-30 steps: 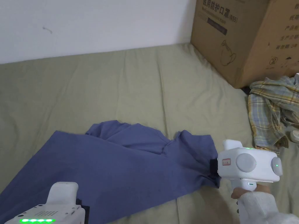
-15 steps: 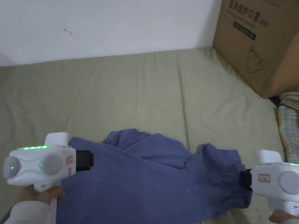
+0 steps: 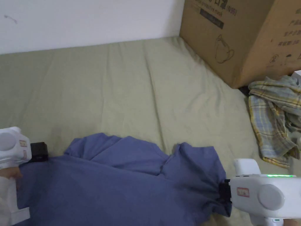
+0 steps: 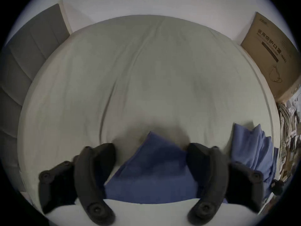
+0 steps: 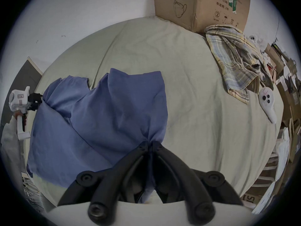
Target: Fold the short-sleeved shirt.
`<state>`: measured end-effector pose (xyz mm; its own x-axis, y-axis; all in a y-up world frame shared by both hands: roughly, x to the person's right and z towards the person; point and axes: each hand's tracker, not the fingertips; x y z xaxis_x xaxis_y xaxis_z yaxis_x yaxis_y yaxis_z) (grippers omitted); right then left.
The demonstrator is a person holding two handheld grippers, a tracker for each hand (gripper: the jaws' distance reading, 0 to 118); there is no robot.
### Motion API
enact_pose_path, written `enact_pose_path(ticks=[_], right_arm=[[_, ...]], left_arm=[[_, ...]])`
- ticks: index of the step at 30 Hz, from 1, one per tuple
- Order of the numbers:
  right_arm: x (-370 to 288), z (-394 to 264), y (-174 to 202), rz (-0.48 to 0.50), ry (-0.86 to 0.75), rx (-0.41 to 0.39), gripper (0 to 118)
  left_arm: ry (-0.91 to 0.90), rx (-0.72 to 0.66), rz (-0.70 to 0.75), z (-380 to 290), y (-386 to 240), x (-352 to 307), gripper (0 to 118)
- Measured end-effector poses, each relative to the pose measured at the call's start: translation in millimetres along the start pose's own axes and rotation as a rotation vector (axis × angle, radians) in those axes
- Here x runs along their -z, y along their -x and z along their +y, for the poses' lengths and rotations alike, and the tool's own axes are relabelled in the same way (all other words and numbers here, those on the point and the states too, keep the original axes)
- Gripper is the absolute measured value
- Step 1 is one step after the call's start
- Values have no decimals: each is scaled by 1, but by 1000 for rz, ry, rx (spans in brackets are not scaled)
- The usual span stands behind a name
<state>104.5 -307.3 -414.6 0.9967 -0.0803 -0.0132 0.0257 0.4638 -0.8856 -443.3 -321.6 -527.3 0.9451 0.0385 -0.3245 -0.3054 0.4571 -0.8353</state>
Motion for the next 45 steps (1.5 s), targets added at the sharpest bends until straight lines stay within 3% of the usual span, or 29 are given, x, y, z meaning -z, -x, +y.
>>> enact_pose_path(ticks=[4,5,6,8,11,19,28,31,35,39,45], right_arm=[[0,0,1,14,0,10,5],[-1,0,3,16,-1,9,5],[-4,0,3,19,0,7,5],[-10,3,5,29,-3,13,5],[-22,12,10,13,-27,3,5],[-73,77,30,82,-164,4,5],[-138,205,108,108,-356,-80,5],[-162,265,138,148,-406,-76,5],[-196,350,188,55,-481,-162,5],[-242,422,221,90,-585,-150,5],[-329,476,253,48,-786,-143,5]], left_arm=[[-50,53,42,-3,-4,-12,45],[-51,55,76,-3,-4,-16,11],[-57,37,113,-3,-4,-20,2],[-26,-16,40,-3,1,-25,2],[-43,39,80,-7,-2,-45,2],[-236,56,100,17,16,-153,2],[-510,29,259,79,49,-293,2],[-570,23,304,109,63,-328,2],[-639,0,312,160,78,-366,2],[-730,-65,353,207,91,-402,2],[-897,-100,357,258,97,-451,2]])
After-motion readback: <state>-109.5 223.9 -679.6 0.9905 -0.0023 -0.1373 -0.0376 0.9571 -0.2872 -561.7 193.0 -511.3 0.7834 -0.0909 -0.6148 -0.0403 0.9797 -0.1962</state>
